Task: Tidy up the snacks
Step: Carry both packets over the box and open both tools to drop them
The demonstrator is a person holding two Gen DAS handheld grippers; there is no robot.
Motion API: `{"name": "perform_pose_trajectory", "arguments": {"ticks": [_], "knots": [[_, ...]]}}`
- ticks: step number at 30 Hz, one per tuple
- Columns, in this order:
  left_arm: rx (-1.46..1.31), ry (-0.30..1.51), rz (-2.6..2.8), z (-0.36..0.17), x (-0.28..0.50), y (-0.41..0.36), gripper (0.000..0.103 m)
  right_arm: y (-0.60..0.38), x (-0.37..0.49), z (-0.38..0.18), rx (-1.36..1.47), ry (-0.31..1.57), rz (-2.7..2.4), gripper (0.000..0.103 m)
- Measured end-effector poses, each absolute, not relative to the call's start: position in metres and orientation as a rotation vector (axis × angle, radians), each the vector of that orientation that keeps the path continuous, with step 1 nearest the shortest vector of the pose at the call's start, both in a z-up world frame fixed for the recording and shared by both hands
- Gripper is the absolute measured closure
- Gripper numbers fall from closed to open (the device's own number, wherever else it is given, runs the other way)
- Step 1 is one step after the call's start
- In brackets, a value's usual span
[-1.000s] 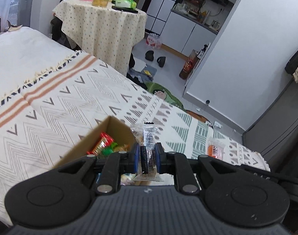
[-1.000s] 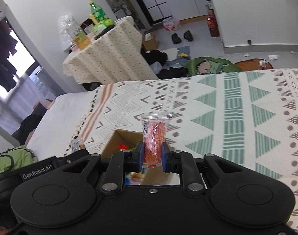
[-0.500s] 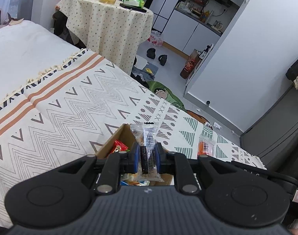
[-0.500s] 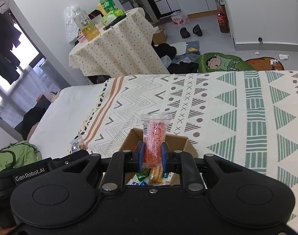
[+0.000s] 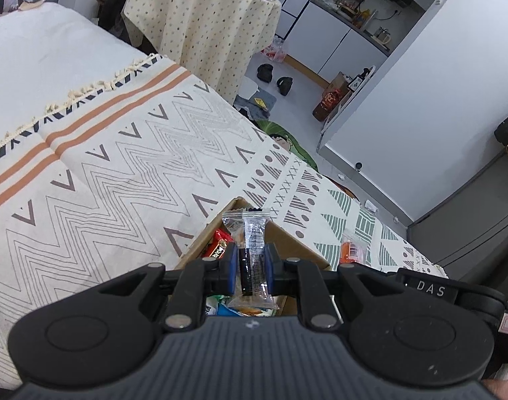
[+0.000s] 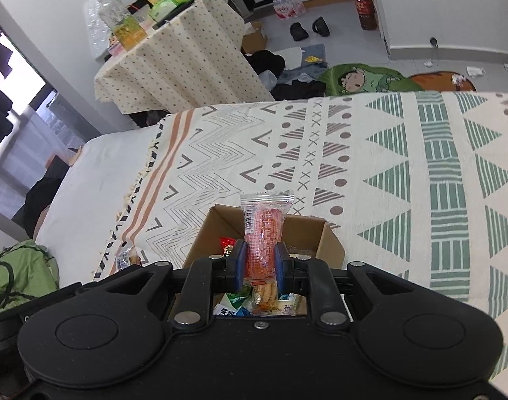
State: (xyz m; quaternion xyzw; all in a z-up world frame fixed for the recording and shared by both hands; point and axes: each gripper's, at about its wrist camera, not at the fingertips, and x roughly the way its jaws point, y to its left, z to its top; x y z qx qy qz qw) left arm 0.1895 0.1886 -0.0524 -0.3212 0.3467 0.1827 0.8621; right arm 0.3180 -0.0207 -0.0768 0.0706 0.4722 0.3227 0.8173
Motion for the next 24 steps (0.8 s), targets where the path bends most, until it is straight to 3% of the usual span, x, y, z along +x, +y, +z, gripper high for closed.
{"name": "perform_pose_trajectory", "arguments": {"ticks": [4, 14, 24], "knots": [[-0.689, 0.737, 0.379, -0.059, 0.189, 0.196, 0.087, -0.015, 0.320, -0.085, 0.139, 1.032, 0.674, 0.082], [-0.704, 0.755, 0.327, -0.058, 0.188, 0.193, 0.087, -0.028, 0.323, -0.081, 0.127, 1.022, 0.608, 0.057], [-0.676, 0.803, 0.231, -0.052, 0.191, 0.157, 0.084, -0.054, 0.314, -0.070, 0.137, 1.000, 0.585, 0.051]]}}
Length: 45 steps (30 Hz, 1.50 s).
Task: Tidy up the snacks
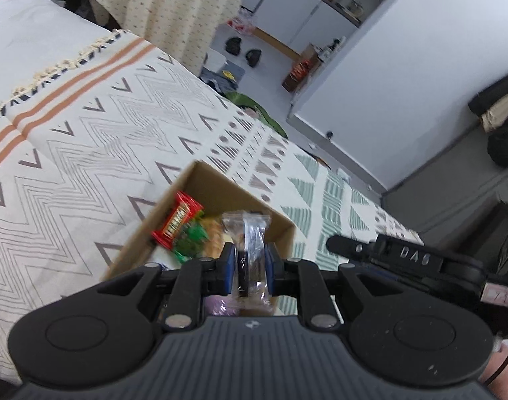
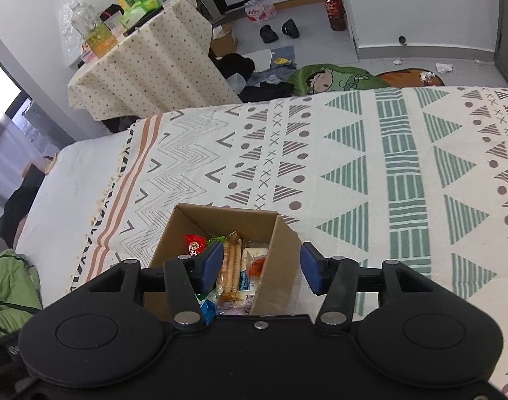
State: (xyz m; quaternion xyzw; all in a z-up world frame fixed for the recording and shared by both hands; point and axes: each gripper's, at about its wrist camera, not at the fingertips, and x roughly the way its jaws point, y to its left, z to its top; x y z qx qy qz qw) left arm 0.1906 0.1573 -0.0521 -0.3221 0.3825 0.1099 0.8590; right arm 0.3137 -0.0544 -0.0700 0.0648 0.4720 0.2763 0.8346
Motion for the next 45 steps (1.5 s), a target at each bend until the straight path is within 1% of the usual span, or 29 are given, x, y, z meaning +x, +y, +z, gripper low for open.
{"name": "perform_pose_trajectory", "arguments": {"ticks": [4, 6, 10, 12, 15, 22, 24, 33, 38, 41, 45], "knots": [[-0.700, 0.825, 0.167, -0.055, 0.191, 0.144, 0.083, -0.069, 0.311, -0.066, 0.146, 0.986, 0.576, 0.050], [-0.694, 0.846, 0.167, -0.057, 0.189, 0.138, 0.076, -0.076, 0.310, -0.065, 0.151, 0.984, 0.571, 0.050], [-0.679, 0.850, 0.199, -0.053, 0.183, 0.133, 0.072, -0.090, 0.307, -0.061, 0.162, 0.976, 0.565, 0.050], [-0.659, 0.854, 0.220, -0.050, 0.181, 0.130, 0.062, -0.097, 0.305, -0.059, 0.167, 0.969, 0.564, 0.048], [-0.636, 0.848, 0.241, -0.045, 0.177, 0.127, 0.053, -0.105, 0.303, -0.056, 0.179, 0.964, 0.564, 0.047], [-0.614, 0.852, 0.262, -0.036, 0.166, 0.116, 0.043, -0.122, 0.289, -0.049, 0.194, 0.964, 0.585, 0.045], [-0.606, 0.853, 0.268, -0.032, 0.162, 0.111, 0.036, -0.127, 0.283, -0.045, 0.196, 0.961, 0.592, 0.041], [-0.554, 0.852, 0.267, -0.018, 0.146, 0.093, 0.026, -0.153, 0.251, -0.029, 0.180, 0.943, 0.614, 0.029], [-0.506, 0.839, 0.261, -0.008, 0.131, 0.083, 0.022, -0.167, 0.230, -0.019, 0.159, 0.925, 0.626, 0.023], [-0.477, 0.832, 0.262, -0.002, 0.122, 0.078, 0.019, -0.173, 0.218, -0.008, 0.149, 0.903, 0.628, 0.016], [-0.443, 0.825, 0.263, 0.008, 0.108, 0.073, 0.017, -0.176, 0.206, 0.006, 0.121, 0.880, 0.636, 0.011]]}}
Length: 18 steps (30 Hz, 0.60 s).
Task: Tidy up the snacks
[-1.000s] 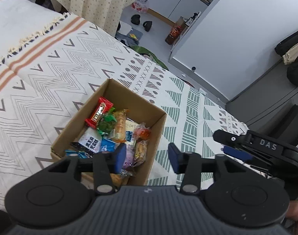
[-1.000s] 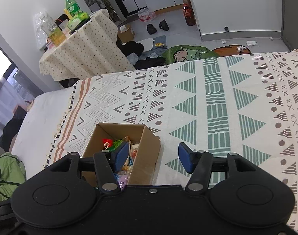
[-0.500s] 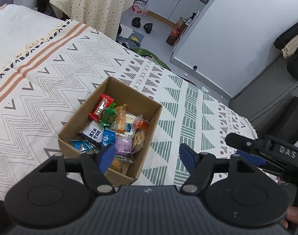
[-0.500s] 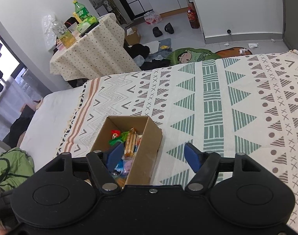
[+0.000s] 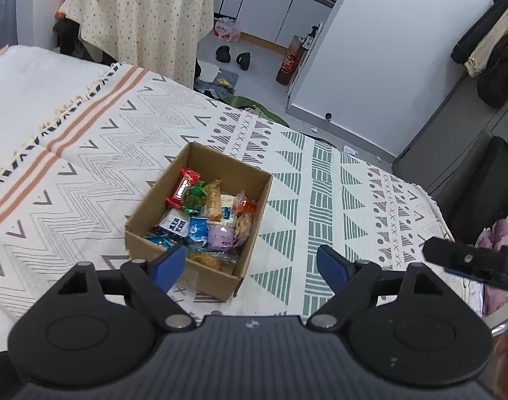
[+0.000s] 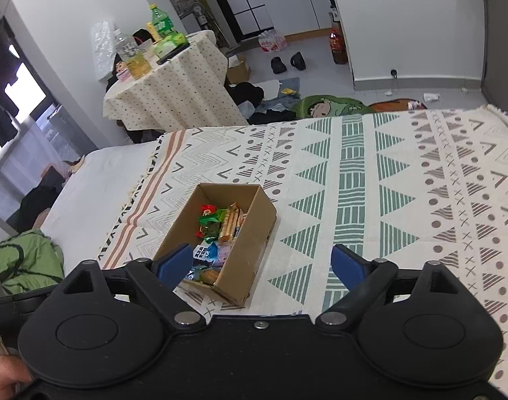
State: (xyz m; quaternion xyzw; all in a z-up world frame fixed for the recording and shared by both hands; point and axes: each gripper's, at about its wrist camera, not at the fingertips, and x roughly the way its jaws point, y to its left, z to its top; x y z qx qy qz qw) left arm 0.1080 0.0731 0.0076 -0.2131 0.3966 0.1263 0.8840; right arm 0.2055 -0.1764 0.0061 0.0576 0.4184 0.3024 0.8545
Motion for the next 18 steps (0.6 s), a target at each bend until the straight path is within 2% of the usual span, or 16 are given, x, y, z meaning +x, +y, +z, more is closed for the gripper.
{"name": "perform_pose_trajectory", "arguments": {"ticks": [8, 18], "knots": [[-0.331, 0.815, 0.244, 0.033, 0.085, 0.063, 0.011, -0.182, 0.183, 0.041, 0.055, 0.810, 0.621, 0.000], [-0.274, 0.785, 0.204, 0.070, 0.060, 0.054, 0.006, -0.199, 0.149, 0.066, 0.056, 0.800, 0.548, 0.000]]}}
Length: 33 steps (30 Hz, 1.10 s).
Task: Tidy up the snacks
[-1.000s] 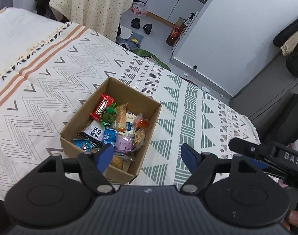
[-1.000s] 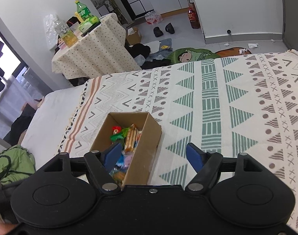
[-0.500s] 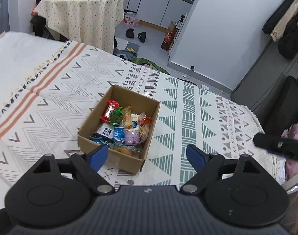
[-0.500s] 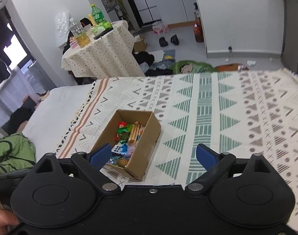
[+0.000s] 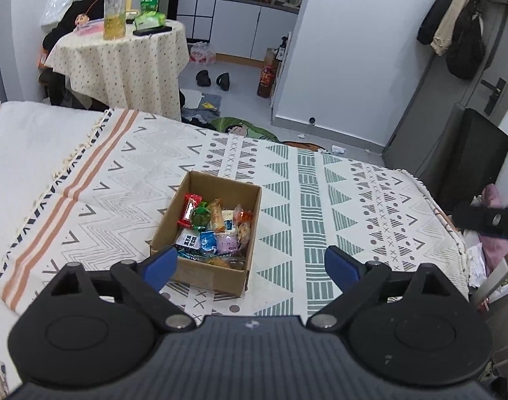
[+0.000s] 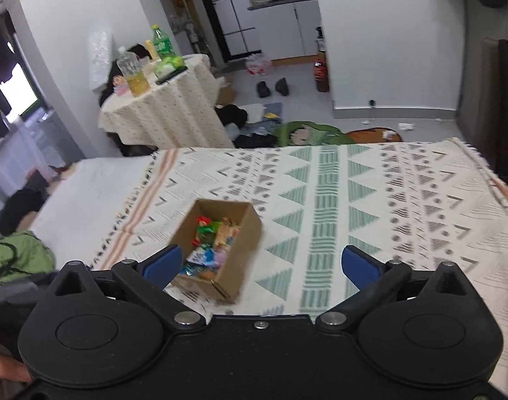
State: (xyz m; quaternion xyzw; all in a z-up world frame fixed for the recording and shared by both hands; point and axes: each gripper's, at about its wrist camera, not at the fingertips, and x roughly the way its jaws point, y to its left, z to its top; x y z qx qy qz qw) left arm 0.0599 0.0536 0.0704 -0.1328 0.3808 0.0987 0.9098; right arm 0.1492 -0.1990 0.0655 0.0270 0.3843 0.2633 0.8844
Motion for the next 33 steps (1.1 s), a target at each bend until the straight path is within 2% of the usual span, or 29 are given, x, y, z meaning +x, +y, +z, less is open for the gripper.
{"name": "perform_pose_trajectory", "arguments": {"ticks": [12, 33], "knots": [[-0.251, 0.743, 0.179, 0.096, 0.016, 0.049, 0.005, -0.217, 0.086, 0.091, 0.071, 0.783, 0.483, 0.000], [-0.149, 0.678, 0.125, 0.097, -0.067, 0.031, 0.005, -0.236, -0.002, 0.074, 0.091, 0.772, 0.346, 0.000]]}}
